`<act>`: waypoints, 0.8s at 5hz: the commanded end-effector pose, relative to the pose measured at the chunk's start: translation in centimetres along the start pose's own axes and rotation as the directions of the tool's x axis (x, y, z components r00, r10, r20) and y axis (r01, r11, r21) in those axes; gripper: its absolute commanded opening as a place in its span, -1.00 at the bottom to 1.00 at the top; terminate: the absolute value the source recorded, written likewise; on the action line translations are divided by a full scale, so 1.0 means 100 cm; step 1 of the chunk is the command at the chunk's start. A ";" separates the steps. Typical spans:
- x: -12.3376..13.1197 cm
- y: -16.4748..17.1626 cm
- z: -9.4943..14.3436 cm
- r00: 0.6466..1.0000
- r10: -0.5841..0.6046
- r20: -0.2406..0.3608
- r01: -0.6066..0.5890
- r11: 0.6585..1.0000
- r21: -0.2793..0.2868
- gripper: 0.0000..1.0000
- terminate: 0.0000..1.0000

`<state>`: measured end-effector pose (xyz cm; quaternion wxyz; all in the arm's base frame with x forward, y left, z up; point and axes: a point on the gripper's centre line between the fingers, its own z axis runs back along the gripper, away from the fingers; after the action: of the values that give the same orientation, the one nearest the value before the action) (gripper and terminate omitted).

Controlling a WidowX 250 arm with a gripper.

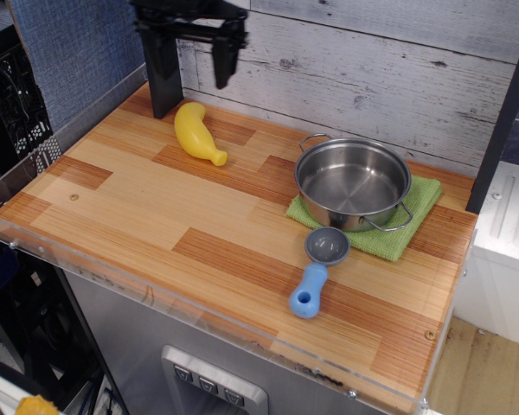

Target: Place the banana inside the pot

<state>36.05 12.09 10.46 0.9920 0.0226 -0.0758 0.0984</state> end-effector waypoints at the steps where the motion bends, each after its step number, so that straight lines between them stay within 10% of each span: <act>1: -0.001 0.032 -0.005 0.999 0.031 0.018 -0.031 0.999 0.021 1.00 -1.00; 4: -0.010 0.033 -0.032 0.994 0.112 -0.005 -0.111 0.994 0.021 1.00 -1.00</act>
<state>34.81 15.21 5.41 0.9855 0.0213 -0.0508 0.1605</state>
